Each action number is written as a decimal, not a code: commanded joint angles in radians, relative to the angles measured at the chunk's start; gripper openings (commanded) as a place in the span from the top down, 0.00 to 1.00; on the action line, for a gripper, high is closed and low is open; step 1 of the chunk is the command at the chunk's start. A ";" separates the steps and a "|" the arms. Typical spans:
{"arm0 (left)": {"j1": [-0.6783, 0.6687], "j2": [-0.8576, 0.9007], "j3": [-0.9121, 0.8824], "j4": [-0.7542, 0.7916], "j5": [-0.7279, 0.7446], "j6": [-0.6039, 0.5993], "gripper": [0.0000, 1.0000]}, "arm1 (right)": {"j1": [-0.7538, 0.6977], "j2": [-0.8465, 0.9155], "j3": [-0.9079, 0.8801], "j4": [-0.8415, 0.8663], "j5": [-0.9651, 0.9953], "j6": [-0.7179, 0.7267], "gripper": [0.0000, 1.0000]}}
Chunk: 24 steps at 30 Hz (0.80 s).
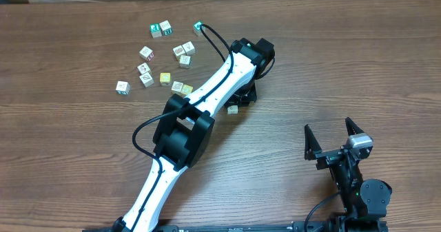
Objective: Form a tower
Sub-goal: 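Lower the B block onto the table and open the left gripper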
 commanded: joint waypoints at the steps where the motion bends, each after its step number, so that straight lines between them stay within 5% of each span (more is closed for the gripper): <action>1: 0.002 -0.002 -0.006 0.003 -0.001 0.020 0.76 | 0.004 -0.009 -0.010 0.005 0.010 0.002 0.00; 24: 0.051 -0.002 -0.006 0.034 -0.002 0.077 0.77 | 0.004 -0.009 -0.010 0.005 0.010 0.002 0.00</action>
